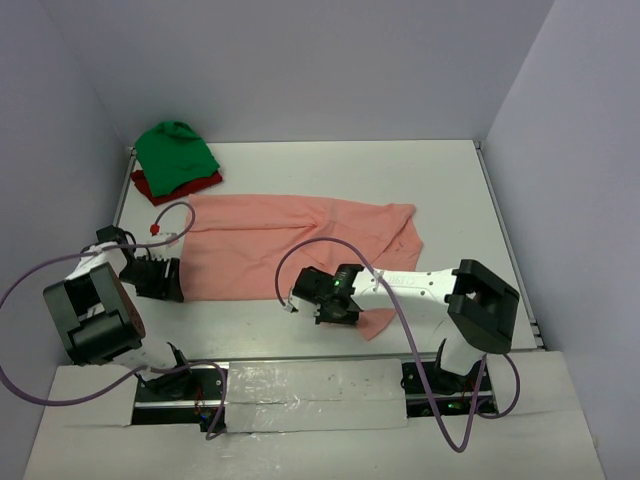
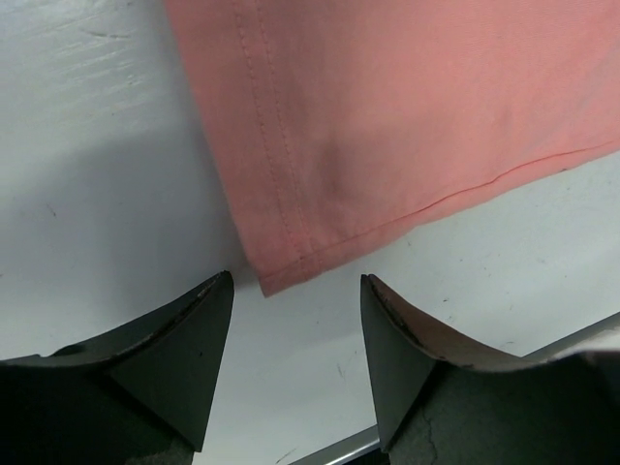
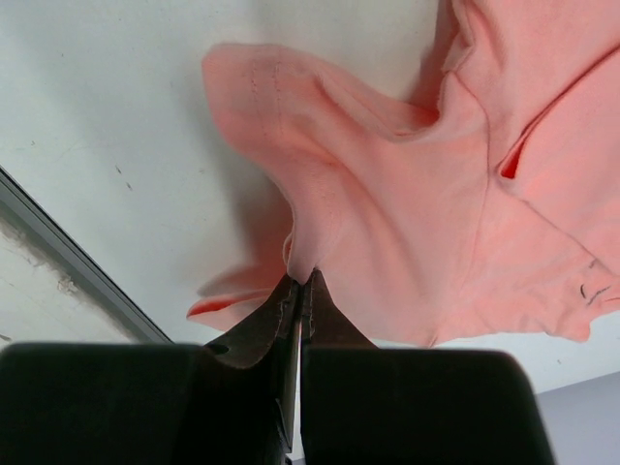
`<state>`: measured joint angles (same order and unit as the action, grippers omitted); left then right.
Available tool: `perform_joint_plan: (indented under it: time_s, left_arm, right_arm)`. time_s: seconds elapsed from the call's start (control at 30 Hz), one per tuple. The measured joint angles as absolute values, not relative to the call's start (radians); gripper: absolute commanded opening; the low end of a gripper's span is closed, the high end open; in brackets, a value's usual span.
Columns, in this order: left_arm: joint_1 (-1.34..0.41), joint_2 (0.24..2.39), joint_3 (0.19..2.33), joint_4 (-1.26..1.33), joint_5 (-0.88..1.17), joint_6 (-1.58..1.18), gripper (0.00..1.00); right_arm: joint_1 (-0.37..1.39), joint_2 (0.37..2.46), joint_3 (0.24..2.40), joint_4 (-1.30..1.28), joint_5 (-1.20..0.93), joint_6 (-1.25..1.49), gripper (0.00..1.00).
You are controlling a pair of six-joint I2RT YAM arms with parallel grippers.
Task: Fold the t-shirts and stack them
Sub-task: Grap the side of the flattened tshirt closest away from the robot with both arms
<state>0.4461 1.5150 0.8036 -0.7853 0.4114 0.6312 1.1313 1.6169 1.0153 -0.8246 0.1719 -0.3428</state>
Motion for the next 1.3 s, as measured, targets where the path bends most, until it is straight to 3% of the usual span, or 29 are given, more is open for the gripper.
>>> perform_joint_plan:
  time_s: [0.17, 0.2, 0.3, 0.4, 0.67, 1.3]
  left_arm:
    - [0.448, 1.517, 0.803, -0.786, 0.38, 0.624, 0.49]
    - [0.448, 1.52, 0.803, -0.786, 0.374, 0.622, 0.4]
    - [0.451, 1.536, 0.807, -0.787, 0.368, 0.613, 0.31]
    - [0.453, 1.543, 0.81, -0.785, 0.368, 0.608, 0.33]
    - [0.453, 1.543, 0.814, -0.807, 0.403, 0.584, 0.55]
    - [0.453, 1.545, 0.817, -0.795, 0.416, 0.568, 0.53]
  right_arm:
    - [1.125, 1.603, 1.015, -0.824, 0.172, -0.349, 0.0]
    - [1.125, 1.601, 1.015, -0.824, 0.172, -0.35, 0.0]
    - [1.125, 1.597, 1.015, -0.824, 0.171, -0.35, 0.0]
    - [1.124, 1.592, 1.014, -0.824, 0.171, -0.35, 0.0]
    - [1.123, 1.592, 1.014, -0.828, 0.168, -0.349, 0.0]
    - [1.123, 1.592, 1.015, -0.844, 0.163, -0.35, 0.0]
